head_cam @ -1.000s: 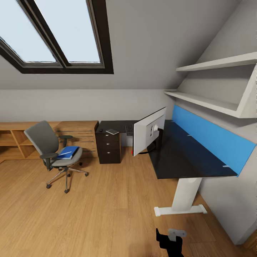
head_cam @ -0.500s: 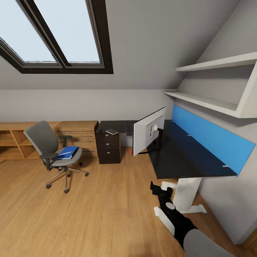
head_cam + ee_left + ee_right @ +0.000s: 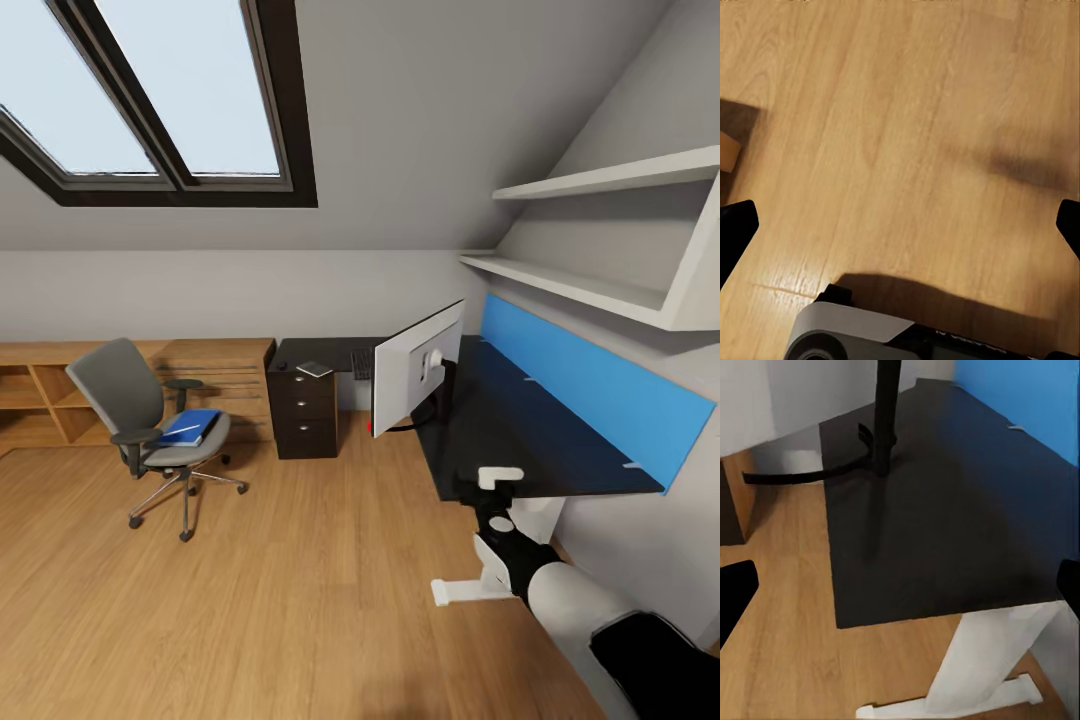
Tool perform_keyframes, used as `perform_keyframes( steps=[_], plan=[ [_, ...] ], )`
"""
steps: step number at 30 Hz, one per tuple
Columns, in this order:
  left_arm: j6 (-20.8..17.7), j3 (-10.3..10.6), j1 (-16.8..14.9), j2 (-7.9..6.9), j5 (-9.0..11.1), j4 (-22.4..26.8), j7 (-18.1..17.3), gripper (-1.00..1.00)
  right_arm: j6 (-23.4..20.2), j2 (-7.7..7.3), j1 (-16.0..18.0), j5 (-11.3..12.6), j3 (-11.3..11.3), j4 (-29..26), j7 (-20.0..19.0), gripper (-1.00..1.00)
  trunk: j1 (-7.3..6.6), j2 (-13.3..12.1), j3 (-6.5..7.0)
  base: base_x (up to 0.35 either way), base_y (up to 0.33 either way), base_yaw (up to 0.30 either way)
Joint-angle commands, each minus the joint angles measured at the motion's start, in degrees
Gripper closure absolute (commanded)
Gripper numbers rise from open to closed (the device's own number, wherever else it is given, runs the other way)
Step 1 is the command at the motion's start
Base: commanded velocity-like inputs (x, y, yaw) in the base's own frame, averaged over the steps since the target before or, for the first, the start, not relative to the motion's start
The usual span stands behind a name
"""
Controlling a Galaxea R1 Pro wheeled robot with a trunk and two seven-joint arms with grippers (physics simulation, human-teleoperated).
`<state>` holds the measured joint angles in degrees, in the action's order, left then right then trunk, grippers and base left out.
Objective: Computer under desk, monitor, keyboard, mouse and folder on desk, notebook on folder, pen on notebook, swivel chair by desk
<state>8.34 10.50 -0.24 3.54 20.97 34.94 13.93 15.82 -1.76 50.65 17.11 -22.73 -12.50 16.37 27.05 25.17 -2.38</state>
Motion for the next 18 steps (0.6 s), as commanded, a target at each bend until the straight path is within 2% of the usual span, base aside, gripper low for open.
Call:
perform_keyframes(
  steps=[1,2,6,7,10,12,13,14,16,18],
  plan=[
    [0.29,0.40,-0.03,-0.08,0.62,0.08,0.31,-1.00,2.49,-0.05,0.09,-0.44,-0.50,0.66,0.15,-1.00,0.03,0.12,-0.12,0.000,0.000,0.000],
    [0.31,0.40,-0.03,-0.06,0.63,0.09,0.25,-1.00,5.14,-0.06,0.11,-1.01,-0.49,1.09,0.12,-1.00,0.03,0.12,-0.12,0.010,0.000,0.000],
    [0.34,0.40,-0.03,-0.03,0.65,0.17,0.16,-1.00,9.81,-0.08,0.14,-1.56,-0.42,1.94,0.11,-1.00,0.03,0.12,-0.12,0.113,-0.060,0.000],
    [0.16,0.38,-0.03,-0.09,0.65,2.33,0.21,-1.00,11.08,-0.05,0.14,-1.56,-0.32,3.71,0.14,-1.00,0.03,0.12,-0.12,0.252,-0.197,0.000],
    [-0.39,0.31,-0.03,-0.25,0.67,6.63,0.33,-1.00,11.32,-0.07,0.14,-1.55,-0.27,4.05,0.15,-1.00,0.03,0.12,-0.12,0.259,-0.205,0.000],
    [-2.45,0.19,-0.03,-0.54,0.78,12.12,0.40,-1.00,11.58,-0.14,0.15,-1.52,-0.24,4.22,0.15,-1.00,0.03,0.12,-0.12,0.282,-0.136,0.000],
    [-3.85,0.13,-0.03,-0.66,0.82,14.04,0.44,-1.00,11.66,-0.16,0.15,-1.51,-0.23,4.26,0.15,-1.00,0.03,0.12,-0.12,0.293,-0.097,0.000],
    [-7.68,-0.11,-0.03,-0.84,0.86,18.02,0.50,-1.00,11.76,-0.20,0.15,-1.49,-0.22,4.31,0.17,-1.00,0.03,0.12,-0.12,0.302,-0.062,0.000],
    [-12.48,-0.47,-0.03,-0.96,0.88,22.31,0.67,-1.00,11.83,-0.22,0.15,-1.48,-0.22,4.35,0.16,-1.00,0.03,0.12,-0.12,0.306,-0.045,0.000],
    [-22.72,-1.88,-0.03,-1.07,1.00,30.43,1.16,-1.00,11.92,-0.25,0.15,-1.47,-0.21,4.44,0.15,-1.00,0.03,0.12,-0.12,0.313,-0.021,0.000]
  ],
)
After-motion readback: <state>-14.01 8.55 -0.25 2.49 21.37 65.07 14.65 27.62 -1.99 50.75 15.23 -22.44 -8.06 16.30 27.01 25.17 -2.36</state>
